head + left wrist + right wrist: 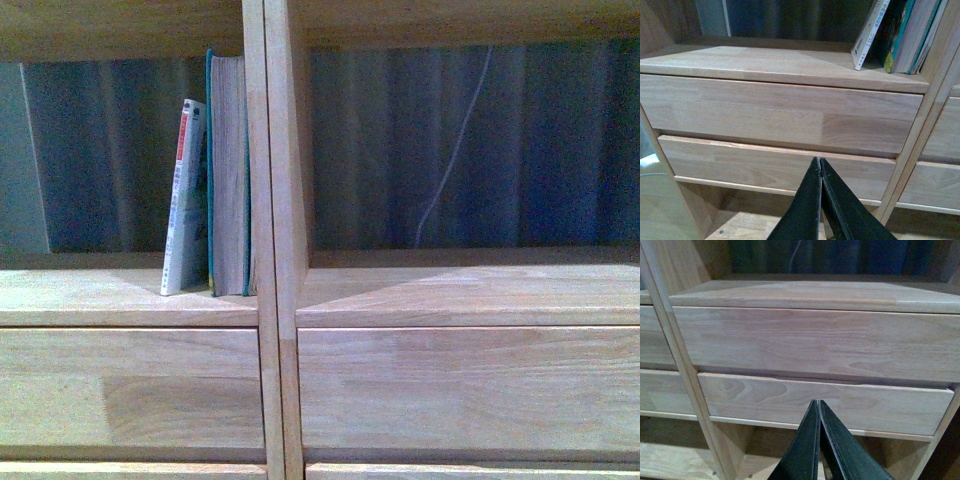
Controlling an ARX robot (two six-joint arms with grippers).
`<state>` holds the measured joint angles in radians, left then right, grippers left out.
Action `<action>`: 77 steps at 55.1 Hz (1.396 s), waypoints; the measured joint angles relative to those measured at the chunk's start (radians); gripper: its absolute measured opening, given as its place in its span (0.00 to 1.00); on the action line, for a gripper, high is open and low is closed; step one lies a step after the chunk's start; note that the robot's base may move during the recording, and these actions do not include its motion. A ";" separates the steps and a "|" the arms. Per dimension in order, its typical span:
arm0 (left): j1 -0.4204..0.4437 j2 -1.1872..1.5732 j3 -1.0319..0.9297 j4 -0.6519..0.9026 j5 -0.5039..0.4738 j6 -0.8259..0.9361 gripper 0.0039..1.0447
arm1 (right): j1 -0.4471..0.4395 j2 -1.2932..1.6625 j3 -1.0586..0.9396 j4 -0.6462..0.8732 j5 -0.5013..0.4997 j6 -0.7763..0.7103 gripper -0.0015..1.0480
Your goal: Organize books on shelf
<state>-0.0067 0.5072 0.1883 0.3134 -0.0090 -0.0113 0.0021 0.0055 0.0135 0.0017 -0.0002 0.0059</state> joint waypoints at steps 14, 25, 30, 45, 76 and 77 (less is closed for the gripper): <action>0.002 -0.096 -0.076 -0.012 0.009 0.000 0.02 | 0.000 0.000 0.000 0.000 0.000 0.000 0.03; 0.002 -0.160 -0.112 -0.043 0.009 0.000 0.02 | 0.000 0.000 0.000 0.000 0.000 0.000 0.03; 0.002 -0.188 -0.124 -0.059 0.009 0.000 0.02 | 0.000 0.000 0.000 0.000 0.000 0.000 0.03; 0.002 -0.283 -0.173 -0.092 0.009 0.000 0.02 | 0.000 0.000 0.000 0.000 0.000 0.000 0.03; 0.002 -0.501 -0.176 -0.310 0.009 0.002 0.02 | 0.000 0.000 0.000 0.000 0.000 0.000 0.03; 0.002 -0.501 -0.176 -0.310 0.009 0.001 0.02 | 0.000 0.000 0.000 0.000 0.000 0.000 0.03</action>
<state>-0.0044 0.0063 0.0120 0.0032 -0.0002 -0.0101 0.0021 0.0055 0.0135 0.0013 -0.0006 0.0059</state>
